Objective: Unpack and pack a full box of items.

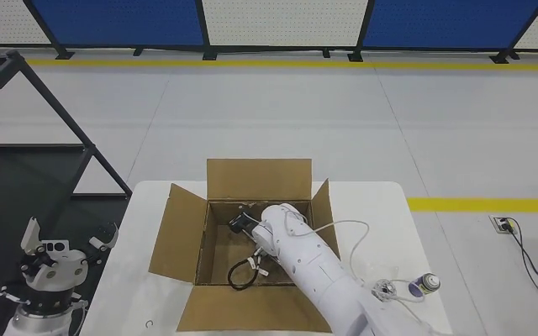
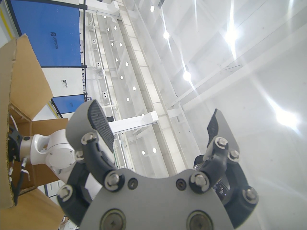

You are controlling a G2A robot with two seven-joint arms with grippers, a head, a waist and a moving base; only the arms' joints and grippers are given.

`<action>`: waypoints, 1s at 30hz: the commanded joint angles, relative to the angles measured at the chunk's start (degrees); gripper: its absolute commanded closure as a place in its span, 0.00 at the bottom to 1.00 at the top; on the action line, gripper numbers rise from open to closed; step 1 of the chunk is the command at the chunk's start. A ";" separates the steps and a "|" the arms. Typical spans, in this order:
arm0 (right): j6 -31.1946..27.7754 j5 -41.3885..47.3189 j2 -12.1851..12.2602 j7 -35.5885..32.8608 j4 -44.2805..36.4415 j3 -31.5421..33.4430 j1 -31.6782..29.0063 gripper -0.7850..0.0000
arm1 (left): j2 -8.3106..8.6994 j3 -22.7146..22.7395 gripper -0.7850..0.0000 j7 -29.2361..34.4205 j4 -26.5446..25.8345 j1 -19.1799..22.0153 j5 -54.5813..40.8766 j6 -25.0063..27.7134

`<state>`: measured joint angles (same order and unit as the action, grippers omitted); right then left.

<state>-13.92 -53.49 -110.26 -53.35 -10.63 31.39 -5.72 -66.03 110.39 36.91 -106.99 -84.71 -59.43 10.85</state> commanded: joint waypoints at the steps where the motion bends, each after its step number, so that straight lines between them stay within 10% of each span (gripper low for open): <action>1: -0.67 -0.10 0.08 0.10 -0.18 0.12 0.44 1.00 | 0.00 0.00 0.00 0.00 0.00 0.00 0.00 0.00; 13: -9.49 -0.25 1.72 -0.44 -1.55 1.27 2.31 1.00 | 0.00 0.00 0.00 0.00 0.00 0.00 0.00 0.00; 30: -6.75 -3.79 7.89 -3.04 -15.43 4.48 -1.53 1.00 | 0.00 0.00 0.00 0.00 0.00 0.00 0.00 0.00</action>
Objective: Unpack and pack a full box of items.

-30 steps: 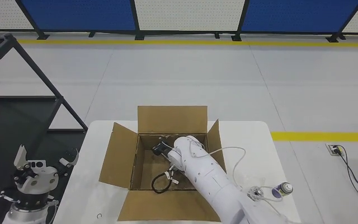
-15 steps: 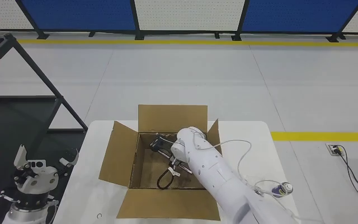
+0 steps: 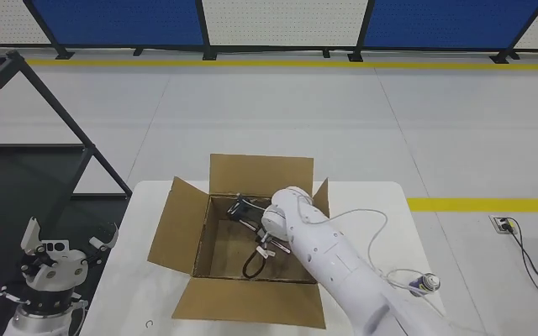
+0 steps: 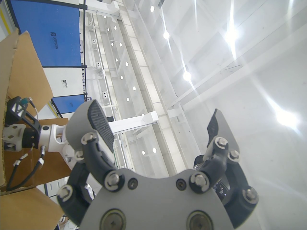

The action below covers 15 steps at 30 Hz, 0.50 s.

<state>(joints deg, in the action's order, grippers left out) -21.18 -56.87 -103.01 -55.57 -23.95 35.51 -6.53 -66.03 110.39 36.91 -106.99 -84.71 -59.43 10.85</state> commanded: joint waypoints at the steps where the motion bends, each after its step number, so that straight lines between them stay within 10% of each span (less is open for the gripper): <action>1: 1.08 -0.95 1.36 -1.71 -4.39 0.82 -1.55 1.00 | 0.00 0.00 0.00 0.00 0.00 0.00 0.00 0.00; 15: 4.54 -17.63 14.79 -18.90 -63.12 18.50 -31.57 1.00 | 0.00 0.00 0.00 0.00 0.00 0.00 0.00 0.00</action>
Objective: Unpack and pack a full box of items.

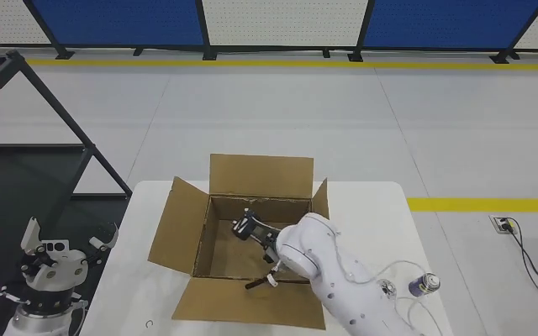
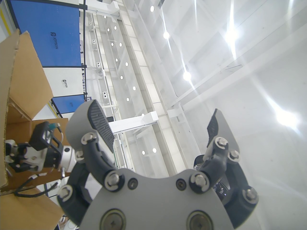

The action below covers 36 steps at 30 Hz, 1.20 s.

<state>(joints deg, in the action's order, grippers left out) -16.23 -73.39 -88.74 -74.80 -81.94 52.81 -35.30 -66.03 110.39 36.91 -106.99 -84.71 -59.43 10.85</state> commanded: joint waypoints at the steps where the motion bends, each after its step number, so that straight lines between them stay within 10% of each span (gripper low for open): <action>1: -0.96 -1.76 0.90 0.97 -7.56 1.94 -4.50 1.00 | 0.00 0.00 0.00 0.00 0.00 0.00 0.00 0.00; 24: -1.87 -3.33 2.03 13.32 -17.13 4.52 -10.81 1.00 | 0.00 0.00 0.00 0.00 0.00 0.00 0.00 0.00; 36: -2.54 3.69 3.71 16.62 -47.53 14.28 -20.17 1.00 | 0.00 0.00 0.00 0.00 0.00 0.00 0.00 0.00</action>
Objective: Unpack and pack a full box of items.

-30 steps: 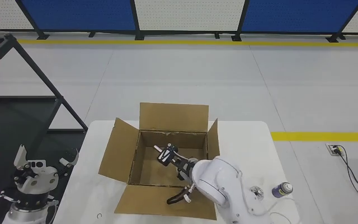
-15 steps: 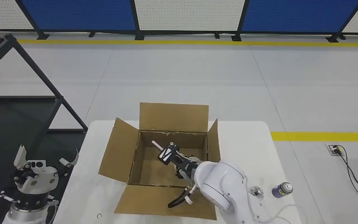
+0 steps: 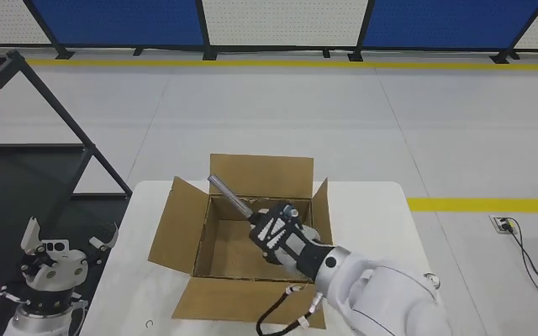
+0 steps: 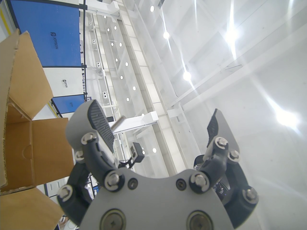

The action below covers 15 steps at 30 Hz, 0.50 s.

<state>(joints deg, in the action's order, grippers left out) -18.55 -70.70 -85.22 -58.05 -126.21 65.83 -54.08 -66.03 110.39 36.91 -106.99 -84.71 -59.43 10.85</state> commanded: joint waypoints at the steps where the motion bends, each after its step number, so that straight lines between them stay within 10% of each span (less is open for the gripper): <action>1: 0.07 1.91 0.39 -0.02 -6.06 2.85 -2.82 1.00 | 0.00 0.00 0.00 0.00 0.00 0.00 0.00 0.00; 15: -4.89 15.59 2.76 13.64 -8.43 28.15 -21.37 1.00 | 0.00 0.00 0.00 0.00 0.00 0.00 0.00 0.00</action>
<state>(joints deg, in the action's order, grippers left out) -22.37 -57.40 -82.63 -45.52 -134.65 91.15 -72.77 -66.03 110.39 36.91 -106.99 -84.71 -59.43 10.85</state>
